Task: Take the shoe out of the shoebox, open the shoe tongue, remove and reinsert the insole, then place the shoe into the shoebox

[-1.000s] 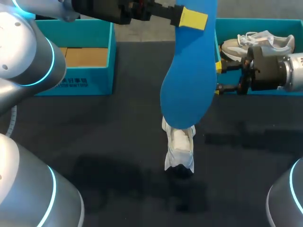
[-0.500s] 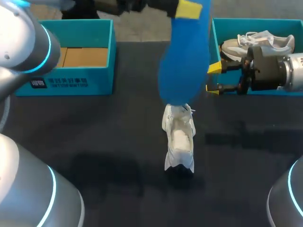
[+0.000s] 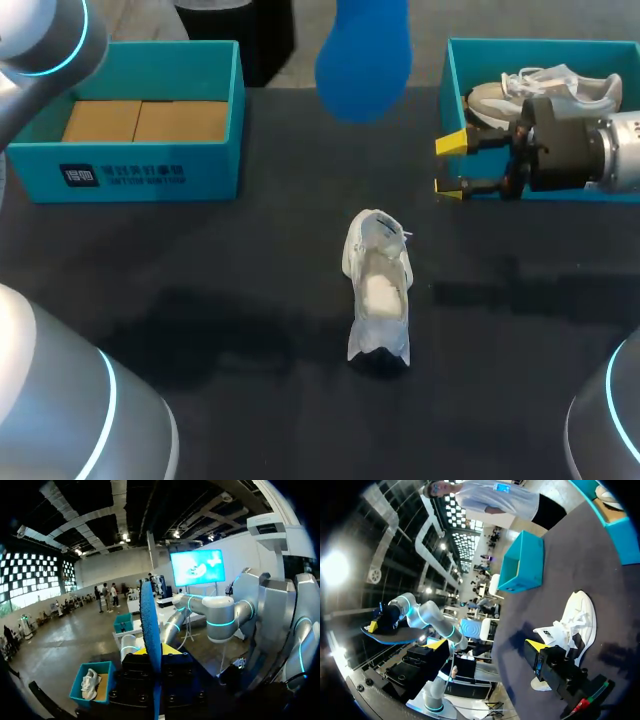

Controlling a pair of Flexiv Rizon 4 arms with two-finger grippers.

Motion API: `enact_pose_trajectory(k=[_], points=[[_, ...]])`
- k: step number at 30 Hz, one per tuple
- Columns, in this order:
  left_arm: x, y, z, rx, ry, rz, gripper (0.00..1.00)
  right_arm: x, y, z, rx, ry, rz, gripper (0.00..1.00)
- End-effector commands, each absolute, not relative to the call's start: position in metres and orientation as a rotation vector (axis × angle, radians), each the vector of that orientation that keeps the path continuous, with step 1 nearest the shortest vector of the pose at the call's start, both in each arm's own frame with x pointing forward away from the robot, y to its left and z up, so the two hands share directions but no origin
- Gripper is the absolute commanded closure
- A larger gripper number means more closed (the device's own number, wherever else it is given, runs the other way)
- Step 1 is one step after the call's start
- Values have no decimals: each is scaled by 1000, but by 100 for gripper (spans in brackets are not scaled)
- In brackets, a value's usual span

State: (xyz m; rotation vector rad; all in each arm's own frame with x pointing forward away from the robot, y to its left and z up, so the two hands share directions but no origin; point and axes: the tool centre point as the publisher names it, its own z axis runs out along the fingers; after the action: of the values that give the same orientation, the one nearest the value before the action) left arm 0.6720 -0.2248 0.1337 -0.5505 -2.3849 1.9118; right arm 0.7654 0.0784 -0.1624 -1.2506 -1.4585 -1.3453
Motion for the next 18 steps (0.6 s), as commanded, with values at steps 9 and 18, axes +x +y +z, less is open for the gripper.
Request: enact_pose_trajectory(k=[9,18], points=[[675,-205,99,-1511,-2618,2238,100,766,80,-163,-1252,-1458,-1346,0],[675,-205,99,-1511,-2618,2238,100,766,80,-163,-1252,-1458,-1346,0]])
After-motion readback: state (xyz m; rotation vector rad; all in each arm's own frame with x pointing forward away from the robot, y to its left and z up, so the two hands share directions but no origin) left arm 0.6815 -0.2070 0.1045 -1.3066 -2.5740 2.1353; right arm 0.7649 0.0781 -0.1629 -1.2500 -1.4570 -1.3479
